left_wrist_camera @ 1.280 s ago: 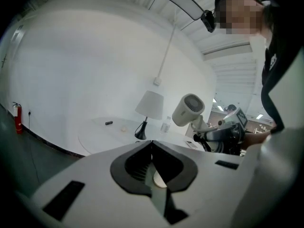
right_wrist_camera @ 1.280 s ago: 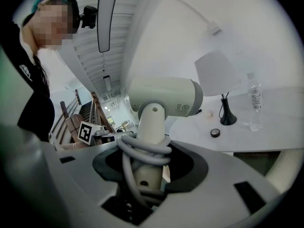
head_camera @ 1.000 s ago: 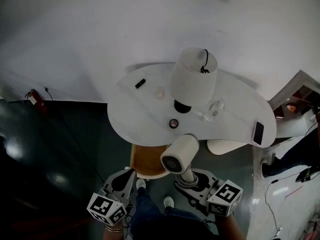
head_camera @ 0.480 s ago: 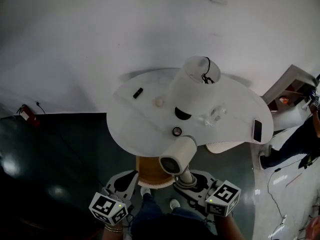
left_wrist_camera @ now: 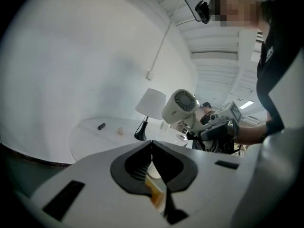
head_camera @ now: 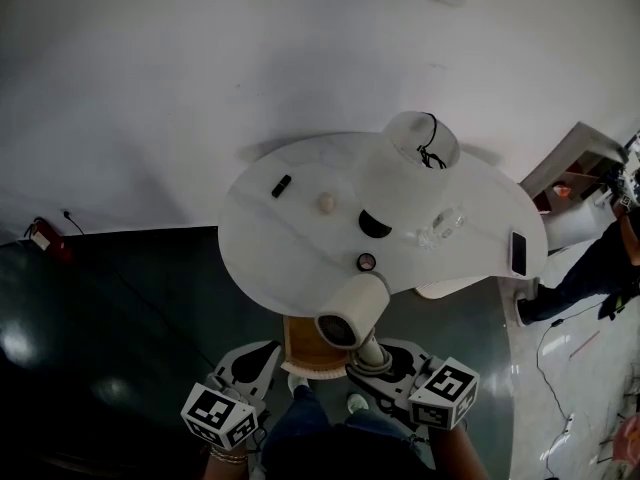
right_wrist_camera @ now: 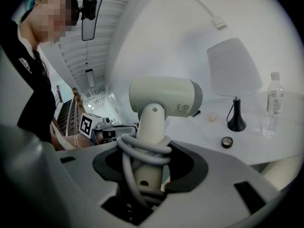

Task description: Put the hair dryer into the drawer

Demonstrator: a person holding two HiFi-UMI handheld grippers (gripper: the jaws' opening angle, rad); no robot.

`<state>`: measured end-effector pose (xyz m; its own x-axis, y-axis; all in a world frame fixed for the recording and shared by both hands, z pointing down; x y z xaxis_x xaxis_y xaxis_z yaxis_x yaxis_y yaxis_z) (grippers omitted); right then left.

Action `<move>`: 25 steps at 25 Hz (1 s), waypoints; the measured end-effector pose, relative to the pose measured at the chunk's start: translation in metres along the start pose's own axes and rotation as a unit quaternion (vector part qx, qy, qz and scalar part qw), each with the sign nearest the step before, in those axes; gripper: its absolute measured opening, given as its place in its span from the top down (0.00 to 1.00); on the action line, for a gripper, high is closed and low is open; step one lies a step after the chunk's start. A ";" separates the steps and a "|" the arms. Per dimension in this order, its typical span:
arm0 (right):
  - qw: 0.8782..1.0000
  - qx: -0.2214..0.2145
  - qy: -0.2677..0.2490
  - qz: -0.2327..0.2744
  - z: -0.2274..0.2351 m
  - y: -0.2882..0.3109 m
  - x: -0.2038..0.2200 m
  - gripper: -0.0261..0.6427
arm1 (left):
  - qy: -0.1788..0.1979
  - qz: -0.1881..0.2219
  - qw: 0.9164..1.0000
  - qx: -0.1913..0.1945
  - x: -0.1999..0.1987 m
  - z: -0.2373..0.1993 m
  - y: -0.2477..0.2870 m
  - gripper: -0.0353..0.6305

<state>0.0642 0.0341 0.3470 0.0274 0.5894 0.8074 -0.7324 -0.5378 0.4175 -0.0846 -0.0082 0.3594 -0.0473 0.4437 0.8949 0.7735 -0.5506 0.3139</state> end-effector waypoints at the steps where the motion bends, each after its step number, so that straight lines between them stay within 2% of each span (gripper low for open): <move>1: 1.000 0.002 0.000 -0.004 -0.002 0.002 0.002 0.63 | -0.001 -0.002 1.000 0.003 0.001 -0.003 -0.001 0.92; 13: 0.997 0.041 0.005 -0.063 -0.015 0.026 0.030 0.63 | 0.004 -0.033 0.998 0.051 0.026 -0.025 -0.005 0.92; 20: 0.994 0.036 0.022 -0.102 -0.022 0.035 0.052 0.63 | -0.004 -0.040 0.998 0.045 0.040 -0.036 -0.009 0.92; 25: 0.989 0.030 0.012 -0.143 -0.023 0.041 0.070 0.63 | -0.011 -0.051 0.998 0.043 0.053 -0.042 -0.009 0.92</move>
<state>0.0202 0.0671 0.4115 0.2108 0.7359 0.6434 -0.6555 -0.3818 0.6515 -0.1205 -0.0093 0.4178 -0.1150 0.5110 0.8518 0.8169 -0.4392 0.3738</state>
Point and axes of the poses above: the fingertips, and each gripper's own axes: y forward along the fingers, z to its right, x out of its underside, the point moved 2 cm from there along -y, backward along the fingers, and after that the axes turned 2 degrees about -z, right-handed, at the moved point
